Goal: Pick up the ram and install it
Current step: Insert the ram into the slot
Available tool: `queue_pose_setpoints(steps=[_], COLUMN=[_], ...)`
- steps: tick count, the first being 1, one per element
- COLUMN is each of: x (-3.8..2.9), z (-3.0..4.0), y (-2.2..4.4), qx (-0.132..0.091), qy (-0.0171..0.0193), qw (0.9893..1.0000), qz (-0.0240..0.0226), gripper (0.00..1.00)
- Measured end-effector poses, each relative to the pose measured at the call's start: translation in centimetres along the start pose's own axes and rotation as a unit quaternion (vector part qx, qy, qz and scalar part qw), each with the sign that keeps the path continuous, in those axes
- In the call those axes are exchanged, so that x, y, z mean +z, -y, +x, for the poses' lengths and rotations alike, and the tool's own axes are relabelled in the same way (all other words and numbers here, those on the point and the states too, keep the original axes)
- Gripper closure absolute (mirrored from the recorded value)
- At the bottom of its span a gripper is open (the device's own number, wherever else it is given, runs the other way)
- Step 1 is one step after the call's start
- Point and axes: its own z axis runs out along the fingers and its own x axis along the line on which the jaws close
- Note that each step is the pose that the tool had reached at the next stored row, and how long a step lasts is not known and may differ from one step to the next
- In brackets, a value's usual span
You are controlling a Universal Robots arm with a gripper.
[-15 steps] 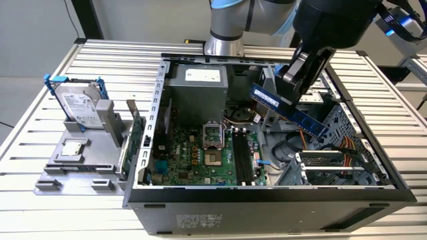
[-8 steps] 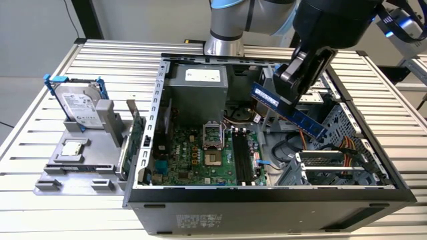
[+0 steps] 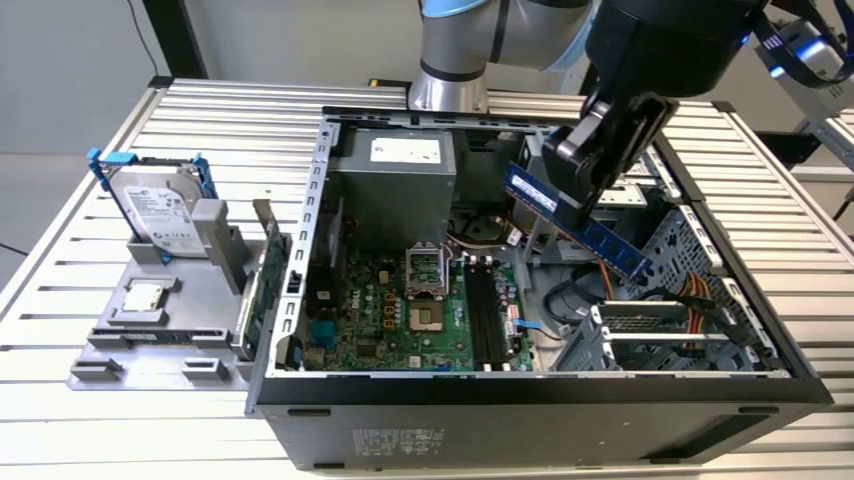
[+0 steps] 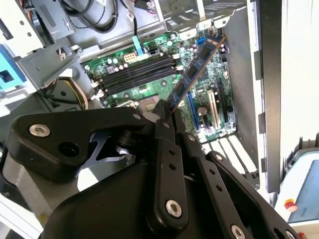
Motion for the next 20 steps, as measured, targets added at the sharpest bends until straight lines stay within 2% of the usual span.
queue_pose_setpoints(steps=[11, 15, 20], x=[0.0, 0.0, 0.0], z=[0.0, 0.0, 0.0], y=[0.0, 0.0, 0.0], qx=[0.039, 0.056, 0.079], qy=[0.0002, 0.0003, 0.0004], qw=[0.9992, 0.9984, 0.9968], qz=[-0.0018, -0.0026, -0.0037], gripper=[1.0, 1.0, 1.0])
